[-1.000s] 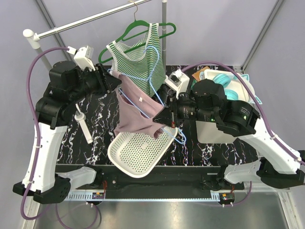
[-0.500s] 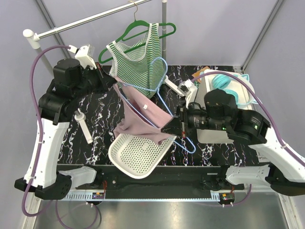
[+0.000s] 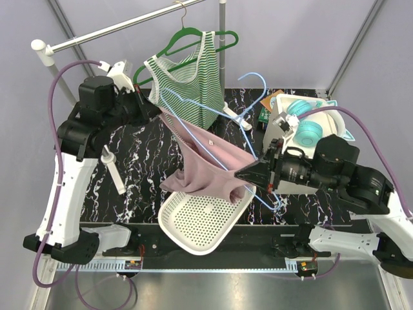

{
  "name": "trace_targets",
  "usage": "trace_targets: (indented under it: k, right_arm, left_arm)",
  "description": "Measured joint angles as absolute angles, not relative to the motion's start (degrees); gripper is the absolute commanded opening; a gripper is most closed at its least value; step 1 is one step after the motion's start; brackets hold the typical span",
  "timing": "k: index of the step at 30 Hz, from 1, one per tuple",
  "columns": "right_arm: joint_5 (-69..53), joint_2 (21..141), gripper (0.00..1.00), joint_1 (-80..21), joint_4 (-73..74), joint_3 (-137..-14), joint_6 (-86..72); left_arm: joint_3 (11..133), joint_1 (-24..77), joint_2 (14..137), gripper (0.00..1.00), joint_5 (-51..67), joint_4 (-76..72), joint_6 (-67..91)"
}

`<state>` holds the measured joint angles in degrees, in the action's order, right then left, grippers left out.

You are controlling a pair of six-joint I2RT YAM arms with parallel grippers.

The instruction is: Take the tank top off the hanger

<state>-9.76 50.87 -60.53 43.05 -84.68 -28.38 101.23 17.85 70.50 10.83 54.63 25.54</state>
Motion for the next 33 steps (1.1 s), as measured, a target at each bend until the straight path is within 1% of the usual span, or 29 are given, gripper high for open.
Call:
trace_targets:
  k: [4, 8, 12, 14, 16, 21, 22, 24, 25, 26, 28, 29, 32, 33]
  right_arm:
    - [-5.89, 55.05, 0.0, -60.53, 40.32, -86.72, -27.07]
    - [-2.7, 62.85, 0.0, -60.55, 38.63, -94.54, -25.23]
    - [1.15, 70.13, 0.0, -60.55, 36.86, -103.22, -23.59]
    - [2.35, 72.86, 0.0, -60.55, 35.99, -106.3, -22.87]
    - [2.55, 75.05, 0.0, -60.55, 35.14, -108.27, -22.28]
    - [1.54, 79.64, 0.0, -60.51, 34.02, -108.73, -21.71]
    - [0.82, 80.44, 0.0, -60.45, 33.65, -108.33, -21.67]
    - [-0.58, 81.62, 0.0, -60.34, 32.67, -106.85, -21.61]
    - [-1.17, 82.11, 0.0, -60.25, 32.36, -106.17, -21.63]
    - [-1.65, 82.65, 0.0, -60.12, 32.18, -105.62, -21.63]
    - [-2.61, 83.64, 0.0, -59.72, 31.88, -104.86, -21.67]
    - [-3.14, 84.23, 0.0, -59.31, 31.68, -104.49, -21.85]
    - [-4.32, 85.54, 0.0, -58.37, 31.46, -104.16, -22.39]
    - [-4.82, 86.04, 0.0, -57.95, 31.38, -104.16, -22.59]
  left_arm:
    - [104.18, 16.73, 70.78, 0.0, 11.99, 54.92, 25.5]
    - [110.26, 15.75, 71.59, 0.0, 14.04, 55.07, 26.02]
    - [113.82, 15.44, 72.07, 0.0, 20.16, 52.9, 28.29]
    - [113.23, 15.46, 71.99, 0.0, 22.22, 52.4, 29.06]
    - [109.73, 15.46, 70.76, 0.0, 21.78, 51.48, 29.17]
    - [102.65, 14.74, 67.24, 0.01, 14.17, 53.54, 27.57]
    - [102.0, 14.59, 66.65, 0.04, 12.21, 53.98, 27.11]
    - [100.97, 14.37, 65.54, 0.19, 8.91, 54.48, 26.68]
    - [100.47, 14.26, 64.93, 0.24, 7.33, 54.65, 26.48]
    - [99.9, 14.17, 64.38, 0.33, 6.0, 54.68, 26.59]
    - [99.13, 14.04, 63.51, 0.43, 3.79, 54.98, 26.44]
    - [98.72, 13.96, 62.98, 0.53, 2.76, 55.24, 26.68]
    - [98.06, 13.91, 61.65, 0.73, 1.15, 56.01, 26.46]
    - [97.84, 13.91, 60.99, 0.83, 0.99, 56.27, 26.46]
